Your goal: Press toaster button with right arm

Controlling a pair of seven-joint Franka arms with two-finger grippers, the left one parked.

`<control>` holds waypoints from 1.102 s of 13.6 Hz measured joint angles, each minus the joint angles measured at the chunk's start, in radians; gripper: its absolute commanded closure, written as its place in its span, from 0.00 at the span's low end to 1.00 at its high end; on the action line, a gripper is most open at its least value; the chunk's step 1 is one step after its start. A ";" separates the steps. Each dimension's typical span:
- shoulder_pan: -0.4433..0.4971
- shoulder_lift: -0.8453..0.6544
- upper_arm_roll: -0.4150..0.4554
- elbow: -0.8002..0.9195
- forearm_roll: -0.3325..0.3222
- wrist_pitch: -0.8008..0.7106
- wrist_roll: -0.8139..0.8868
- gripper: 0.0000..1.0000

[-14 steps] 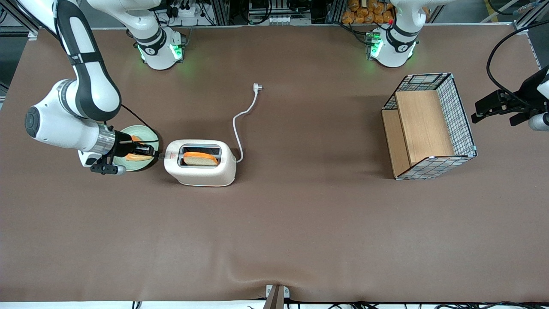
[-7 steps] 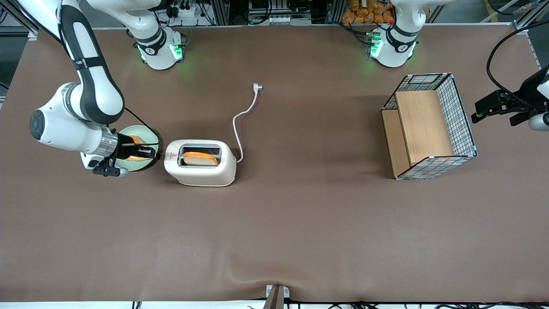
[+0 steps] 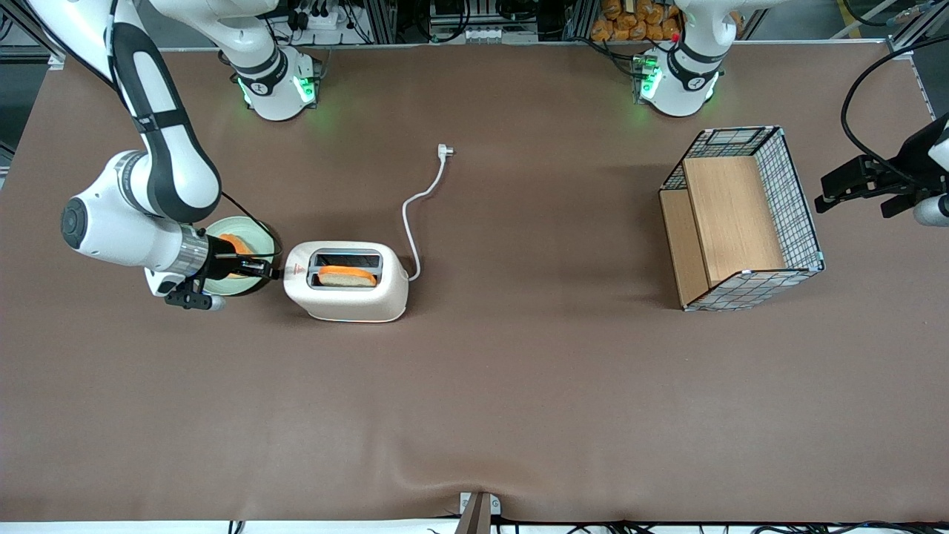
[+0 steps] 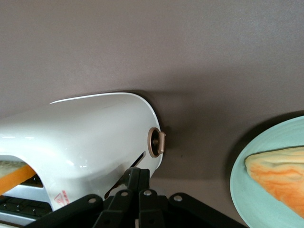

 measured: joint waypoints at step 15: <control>-0.001 0.050 -0.007 -0.001 0.046 0.031 -0.093 1.00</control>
